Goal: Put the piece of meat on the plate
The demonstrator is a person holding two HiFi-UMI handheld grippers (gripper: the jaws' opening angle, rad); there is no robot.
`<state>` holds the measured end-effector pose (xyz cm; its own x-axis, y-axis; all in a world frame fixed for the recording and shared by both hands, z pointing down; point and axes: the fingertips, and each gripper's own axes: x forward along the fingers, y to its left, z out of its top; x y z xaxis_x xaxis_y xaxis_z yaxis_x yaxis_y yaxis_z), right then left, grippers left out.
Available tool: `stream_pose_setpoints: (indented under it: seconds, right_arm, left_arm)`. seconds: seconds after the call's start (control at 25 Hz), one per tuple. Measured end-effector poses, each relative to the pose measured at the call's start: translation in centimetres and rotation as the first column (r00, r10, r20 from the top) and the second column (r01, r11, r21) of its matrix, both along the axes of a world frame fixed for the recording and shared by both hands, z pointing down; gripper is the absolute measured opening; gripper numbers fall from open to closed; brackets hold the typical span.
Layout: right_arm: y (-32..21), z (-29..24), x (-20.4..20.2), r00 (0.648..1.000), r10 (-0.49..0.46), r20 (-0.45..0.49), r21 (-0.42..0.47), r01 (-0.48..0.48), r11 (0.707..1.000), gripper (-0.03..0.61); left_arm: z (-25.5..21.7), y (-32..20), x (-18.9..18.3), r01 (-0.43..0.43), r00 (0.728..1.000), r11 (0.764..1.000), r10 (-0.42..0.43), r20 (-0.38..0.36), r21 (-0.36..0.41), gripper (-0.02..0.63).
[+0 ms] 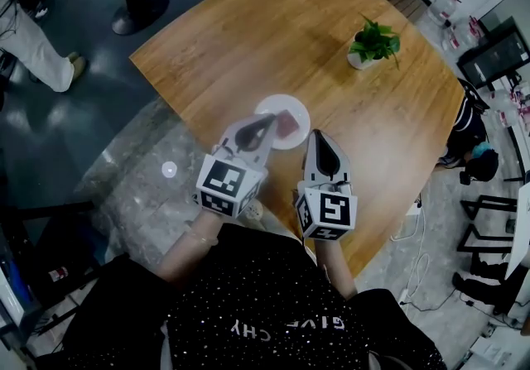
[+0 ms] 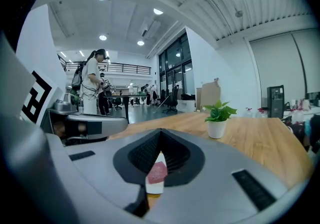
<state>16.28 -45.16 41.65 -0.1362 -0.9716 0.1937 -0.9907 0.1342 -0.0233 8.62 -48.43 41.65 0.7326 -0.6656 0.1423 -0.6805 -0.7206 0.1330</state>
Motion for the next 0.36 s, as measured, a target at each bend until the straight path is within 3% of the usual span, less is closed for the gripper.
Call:
stream_pose_setpoints:
  seconds: [0.36]
  right_arm:
    - [0.29,-0.18,-0.48,1.0,-0.003,-0.017,0.007,0.003,1.0,0.009]
  left_arm:
    - [0.04,0.39,-0.33,-0.006,1.0,1.0,0.006,0.004,0.003,0.009]
